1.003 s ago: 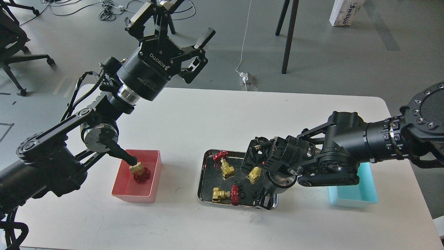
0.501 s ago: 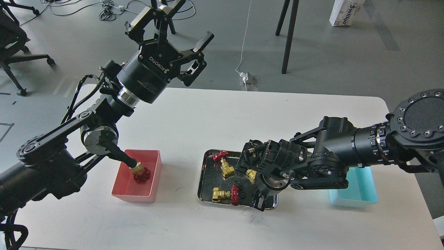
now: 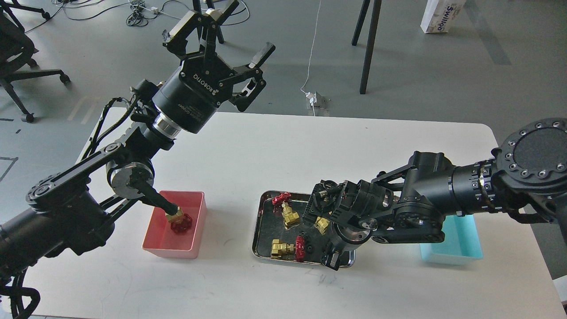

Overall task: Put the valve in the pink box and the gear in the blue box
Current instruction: 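Lift the black gear with the right gripper toward the blue box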

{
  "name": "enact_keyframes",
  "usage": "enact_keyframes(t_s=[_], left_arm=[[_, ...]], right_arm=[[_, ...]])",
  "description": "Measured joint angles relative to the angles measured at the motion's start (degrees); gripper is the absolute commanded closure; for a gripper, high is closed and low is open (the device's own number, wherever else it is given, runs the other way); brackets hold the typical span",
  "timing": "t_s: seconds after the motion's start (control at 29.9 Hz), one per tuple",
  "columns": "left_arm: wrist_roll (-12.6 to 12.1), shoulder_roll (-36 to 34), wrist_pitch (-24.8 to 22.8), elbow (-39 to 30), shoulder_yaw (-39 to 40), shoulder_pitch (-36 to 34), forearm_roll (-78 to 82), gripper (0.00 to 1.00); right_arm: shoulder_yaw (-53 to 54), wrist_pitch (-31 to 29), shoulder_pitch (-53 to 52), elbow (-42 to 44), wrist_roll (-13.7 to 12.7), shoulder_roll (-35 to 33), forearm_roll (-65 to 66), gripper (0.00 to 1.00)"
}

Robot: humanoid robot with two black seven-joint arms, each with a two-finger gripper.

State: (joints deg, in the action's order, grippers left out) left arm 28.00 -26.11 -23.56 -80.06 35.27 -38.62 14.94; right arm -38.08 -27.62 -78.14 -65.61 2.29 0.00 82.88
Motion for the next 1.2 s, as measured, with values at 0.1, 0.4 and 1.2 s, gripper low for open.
enact_keyframes(t_s=[0.1, 0.4, 1.2], left_arm=[[0.00, 0.01, 0.00, 0.00, -0.02, 0.03, 0.00, 0.18], [0.00, 0.38, 0.00, 0.00, -0.03, 0.12, 0.07, 0.17], [0.00, 1.06, -0.16, 0.58, -0.12, 0.47, 0.18, 0.16]], right_arm=[[0.20, 0.12, 0.33, 0.49, 0.03, 0.00, -0.05, 0.53], [0.32, 0.52, 0.93, 1.88, 0.07, 0.00, -0.10, 0.57], [1.67, 1.08, -1.22, -0.37, 0.12, -0.83, -1.36, 0.80]])
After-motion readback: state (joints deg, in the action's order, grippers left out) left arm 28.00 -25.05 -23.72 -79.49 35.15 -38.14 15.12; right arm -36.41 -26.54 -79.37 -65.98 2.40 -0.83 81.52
